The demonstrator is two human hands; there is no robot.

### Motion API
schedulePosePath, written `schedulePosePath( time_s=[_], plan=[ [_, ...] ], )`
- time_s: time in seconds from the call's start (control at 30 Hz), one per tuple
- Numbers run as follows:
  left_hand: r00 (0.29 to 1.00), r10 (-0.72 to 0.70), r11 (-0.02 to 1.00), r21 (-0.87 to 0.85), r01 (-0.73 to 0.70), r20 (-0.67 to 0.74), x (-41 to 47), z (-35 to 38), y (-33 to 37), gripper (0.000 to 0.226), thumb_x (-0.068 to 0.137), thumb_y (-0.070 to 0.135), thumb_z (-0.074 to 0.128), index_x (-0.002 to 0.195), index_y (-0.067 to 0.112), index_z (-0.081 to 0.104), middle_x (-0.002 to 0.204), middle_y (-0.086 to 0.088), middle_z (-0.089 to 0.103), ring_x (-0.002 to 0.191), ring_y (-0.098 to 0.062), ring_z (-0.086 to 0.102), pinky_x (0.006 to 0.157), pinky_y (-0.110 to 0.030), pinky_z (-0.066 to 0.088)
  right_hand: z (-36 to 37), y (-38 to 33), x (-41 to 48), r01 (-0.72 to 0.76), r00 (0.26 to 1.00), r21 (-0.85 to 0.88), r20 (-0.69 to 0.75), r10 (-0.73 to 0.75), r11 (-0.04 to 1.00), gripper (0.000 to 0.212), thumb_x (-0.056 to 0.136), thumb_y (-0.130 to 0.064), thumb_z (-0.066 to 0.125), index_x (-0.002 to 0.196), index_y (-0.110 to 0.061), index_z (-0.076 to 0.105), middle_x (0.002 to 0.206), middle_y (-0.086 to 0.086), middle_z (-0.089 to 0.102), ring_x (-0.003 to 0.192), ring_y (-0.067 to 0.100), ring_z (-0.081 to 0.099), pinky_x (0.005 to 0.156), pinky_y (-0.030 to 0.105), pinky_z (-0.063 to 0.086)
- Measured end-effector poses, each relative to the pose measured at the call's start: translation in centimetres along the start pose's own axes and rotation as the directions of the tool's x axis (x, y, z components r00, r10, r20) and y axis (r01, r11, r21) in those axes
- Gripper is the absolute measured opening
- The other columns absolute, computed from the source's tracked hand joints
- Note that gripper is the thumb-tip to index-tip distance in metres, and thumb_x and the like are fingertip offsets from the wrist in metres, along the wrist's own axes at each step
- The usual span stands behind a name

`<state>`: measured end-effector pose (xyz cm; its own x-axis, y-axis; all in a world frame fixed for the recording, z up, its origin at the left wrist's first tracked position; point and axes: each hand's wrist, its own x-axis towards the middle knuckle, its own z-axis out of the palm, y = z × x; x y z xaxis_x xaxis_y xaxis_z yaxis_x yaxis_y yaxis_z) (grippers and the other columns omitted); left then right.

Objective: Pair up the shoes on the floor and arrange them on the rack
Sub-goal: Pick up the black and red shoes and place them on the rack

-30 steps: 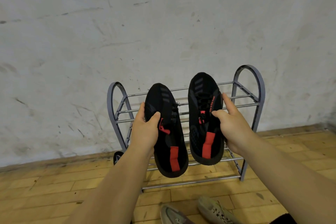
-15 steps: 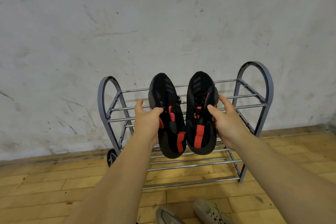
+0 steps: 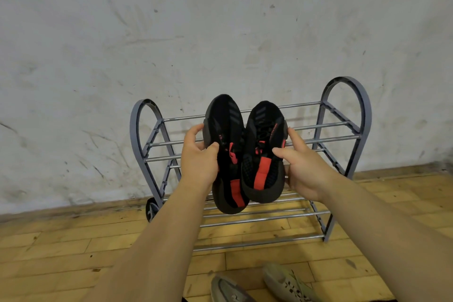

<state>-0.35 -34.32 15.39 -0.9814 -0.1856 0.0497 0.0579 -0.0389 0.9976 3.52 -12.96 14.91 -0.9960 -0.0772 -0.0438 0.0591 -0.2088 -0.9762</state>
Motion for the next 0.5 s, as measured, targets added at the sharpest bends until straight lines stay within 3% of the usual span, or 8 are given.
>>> schedulePosePath(
  time_s=[0.13,0.23,0.37,0.5],
  plan=[
    [0.998,-0.022,0.999,-0.043,0.020,-0.066,0.14,-0.24,0.01,0.041,0.100,0.009,0.062,0.125,0.041,0.055,0.100,-0.004,0.079,0.088,-0.020,0.079,0.078,-0.045,0.065,-0.06,0.17,-0.10,0.017,0.990,0.084,-0.139,-0.005,0.996,0.063,0.101,-0.018,0.064,0.150,-0.044,0.033,0.105,0.001,0.080,0.096,0.030,0.077,0.078,0.044,0.060],
    [0.992,-0.089,0.982,-0.172,0.073,-0.086,0.30,-0.30,0.01,0.042,0.100,0.009,0.063,0.130,0.037,0.055,0.102,-0.007,0.078,0.086,-0.021,0.079,0.073,-0.044,0.066,-0.11,0.29,-0.12,0.019,0.982,0.142,-0.189,0.008,0.990,0.070,0.096,-0.015,0.070,0.151,-0.039,0.033,0.109,0.003,0.079,0.100,0.032,0.076,0.084,0.047,0.060],
    [0.988,-0.146,0.956,-0.265,0.130,-0.041,0.39,-0.27,0.04,0.040,0.101,0.012,0.064,0.132,0.036,0.055,0.101,-0.011,0.079,0.094,-0.031,0.078,0.079,-0.054,0.065,0.01,0.27,-0.34,0.022,0.991,0.162,-0.134,0.000,0.987,0.080,0.091,-0.004,0.071,0.153,-0.036,0.033,0.109,0.003,0.079,0.101,0.030,0.076,0.079,0.042,0.057],
    [0.988,-0.117,0.957,-0.254,0.140,0.103,0.16,-0.39,0.55,0.047,0.099,0.010,0.068,0.137,0.034,0.055,0.099,-0.010,0.080,0.093,-0.029,0.079,0.080,-0.051,0.065,0.14,0.19,-0.60,0.010,1.000,0.117,-0.014,-0.009,0.993,0.076,0.093,-0.002,0.068,0.150,-0.042,0.040,0.123,0.007,0.075,0.110,0.033,0.073,0.082,0.043,0.056]
  ],
)
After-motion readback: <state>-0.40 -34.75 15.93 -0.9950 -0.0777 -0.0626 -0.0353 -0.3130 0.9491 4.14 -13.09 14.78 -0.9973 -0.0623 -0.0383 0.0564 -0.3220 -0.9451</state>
